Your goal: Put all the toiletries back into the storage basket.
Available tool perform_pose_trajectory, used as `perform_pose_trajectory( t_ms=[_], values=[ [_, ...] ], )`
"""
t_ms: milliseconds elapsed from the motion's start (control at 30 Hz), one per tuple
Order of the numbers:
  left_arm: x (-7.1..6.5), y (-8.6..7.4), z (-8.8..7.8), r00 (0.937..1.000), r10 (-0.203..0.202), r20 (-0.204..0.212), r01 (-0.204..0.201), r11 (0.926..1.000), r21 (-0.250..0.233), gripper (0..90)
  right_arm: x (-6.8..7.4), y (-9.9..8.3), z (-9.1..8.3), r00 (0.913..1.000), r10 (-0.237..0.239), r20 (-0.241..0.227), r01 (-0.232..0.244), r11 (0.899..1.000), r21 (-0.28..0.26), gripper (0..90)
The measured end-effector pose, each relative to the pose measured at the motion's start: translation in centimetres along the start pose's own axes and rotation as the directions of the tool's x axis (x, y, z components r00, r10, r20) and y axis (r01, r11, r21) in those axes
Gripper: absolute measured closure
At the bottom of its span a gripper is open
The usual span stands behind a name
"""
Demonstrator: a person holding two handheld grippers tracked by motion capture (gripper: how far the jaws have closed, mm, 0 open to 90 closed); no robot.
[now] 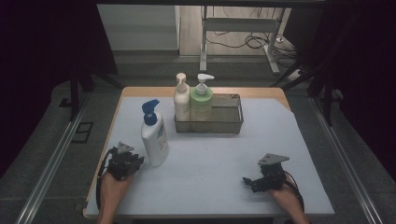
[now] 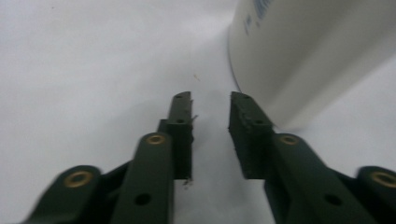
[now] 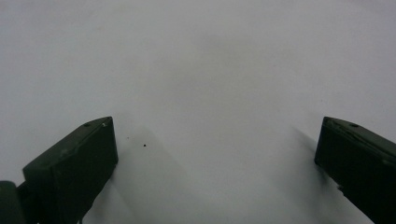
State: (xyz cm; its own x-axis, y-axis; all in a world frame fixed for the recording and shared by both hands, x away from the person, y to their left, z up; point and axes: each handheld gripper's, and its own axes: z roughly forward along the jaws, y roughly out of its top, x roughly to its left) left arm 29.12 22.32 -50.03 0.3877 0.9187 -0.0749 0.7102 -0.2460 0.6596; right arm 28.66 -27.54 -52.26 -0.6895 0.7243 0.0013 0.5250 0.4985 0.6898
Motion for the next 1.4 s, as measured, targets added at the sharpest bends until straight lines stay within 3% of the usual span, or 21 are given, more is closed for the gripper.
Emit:
perform_pose_trajectory(
  t_ms=[200,467,633,867,967,1067,1400],
  values=[
    [0.7,1.4,0.9,0.9999,0.011,-0.004,-0.011,0.9998,0.014,89.3,0.0,0.0,0.0,1.0,0.001,-0.001,-0.001,1.0,0.0,0.0],
    [1.8,2.5,2.3,0.9999,0.008,0.009,-0.008,0.9999,0.009,89.5,0.0,0.0,0.0,1.0,0.001,-0.001,-0.001,1.0,0.0,0.0],
    [1.8,3.0,3.3,0.9996,0.018,0.023,-0.018,0.9998,0.008,89.4,0.0,0.0,0.0,1.0,0.001,-0.001,-0.001,1.0,0.0,0.0],
    [1.2,3.5,4.7,0.9941,0.028,0.105,-0.027,0.9996,-0.005,89.4,0.0,0.0,0.0,1.0,0.002,-0.003,-0.002,1.0,-0.001,0.0],
    [1.2,3.5,4.9,0.9899,0.011,0.141,-0.009,0.9999,-0.012,89.5,0.0,0.0,0.0,1.0,0.002,-0.003,-0.002,1.0,-0.001,0.0],
    [1.3,3.2,4.9,0.9894,-0.004,0.145,0.006,0.9998,-0.017,89.5,0.0,0.0,0.0,1.0,0.002,-0.003,-0.002,1.0,0.0,0.0],
    [0.9,2.9,4.8,0.9921,0.006,0.125,-0.004,0.9997,-0.023,89.5,0.0,0.0,0.0,1.0,0.002,-0.003,-0.002,1.0,0.0,0.0]
  ],
)
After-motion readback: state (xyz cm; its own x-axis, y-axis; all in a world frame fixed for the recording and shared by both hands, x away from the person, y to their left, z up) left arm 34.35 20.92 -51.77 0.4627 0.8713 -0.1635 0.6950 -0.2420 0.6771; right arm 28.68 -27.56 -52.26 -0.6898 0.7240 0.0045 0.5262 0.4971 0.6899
